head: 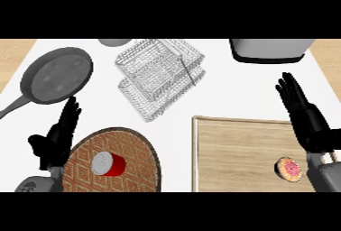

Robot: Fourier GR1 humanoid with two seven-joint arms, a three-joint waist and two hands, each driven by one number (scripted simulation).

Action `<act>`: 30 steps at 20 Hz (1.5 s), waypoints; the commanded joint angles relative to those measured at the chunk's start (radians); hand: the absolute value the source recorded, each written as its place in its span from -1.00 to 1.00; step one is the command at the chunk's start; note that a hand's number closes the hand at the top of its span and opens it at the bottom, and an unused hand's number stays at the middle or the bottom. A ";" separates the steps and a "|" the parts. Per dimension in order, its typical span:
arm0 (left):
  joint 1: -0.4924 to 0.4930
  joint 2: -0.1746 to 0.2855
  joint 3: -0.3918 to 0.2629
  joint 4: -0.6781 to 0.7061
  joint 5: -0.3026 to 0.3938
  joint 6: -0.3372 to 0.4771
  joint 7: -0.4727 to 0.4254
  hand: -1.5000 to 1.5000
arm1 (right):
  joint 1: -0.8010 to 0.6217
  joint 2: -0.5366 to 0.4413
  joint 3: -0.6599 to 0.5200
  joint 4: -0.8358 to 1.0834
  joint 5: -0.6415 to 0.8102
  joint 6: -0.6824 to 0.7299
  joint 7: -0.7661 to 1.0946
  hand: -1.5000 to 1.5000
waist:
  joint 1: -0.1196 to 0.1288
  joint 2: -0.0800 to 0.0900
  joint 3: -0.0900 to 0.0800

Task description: Pick the cupcake from the tray and place it in the tiered basket

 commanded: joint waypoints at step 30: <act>-0.039 -0.052 -0.103 -0.198 0.063 -0.104 0.310 0.00 | 0.827 -0.369 -0.450 -0.388 0.394 0.061 -0.489 -1.00 | -0.066 0.009 -0.014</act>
